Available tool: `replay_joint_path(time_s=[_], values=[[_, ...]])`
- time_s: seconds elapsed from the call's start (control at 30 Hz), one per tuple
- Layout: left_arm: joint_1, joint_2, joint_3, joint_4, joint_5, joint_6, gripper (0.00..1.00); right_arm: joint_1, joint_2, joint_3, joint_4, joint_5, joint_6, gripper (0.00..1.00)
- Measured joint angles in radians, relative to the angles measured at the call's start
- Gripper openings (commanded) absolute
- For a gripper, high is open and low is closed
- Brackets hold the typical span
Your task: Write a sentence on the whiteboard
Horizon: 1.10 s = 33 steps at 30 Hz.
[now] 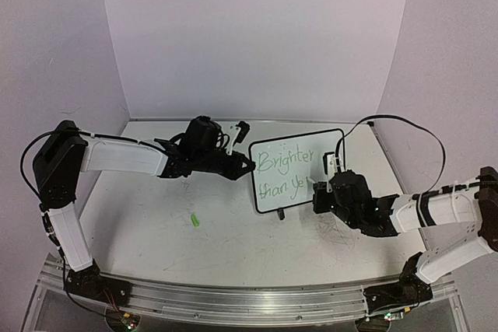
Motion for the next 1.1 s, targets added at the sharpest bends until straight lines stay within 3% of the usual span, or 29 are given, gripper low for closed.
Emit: replay_joint_path(time_s=[1.1], values=[[0.0, 0.0, 0.0, 0.0, -0.007, 0.0, 0.0, 0.0, 0.013, 0.0, -0.043, -0.042, 0.097, 0.0]])
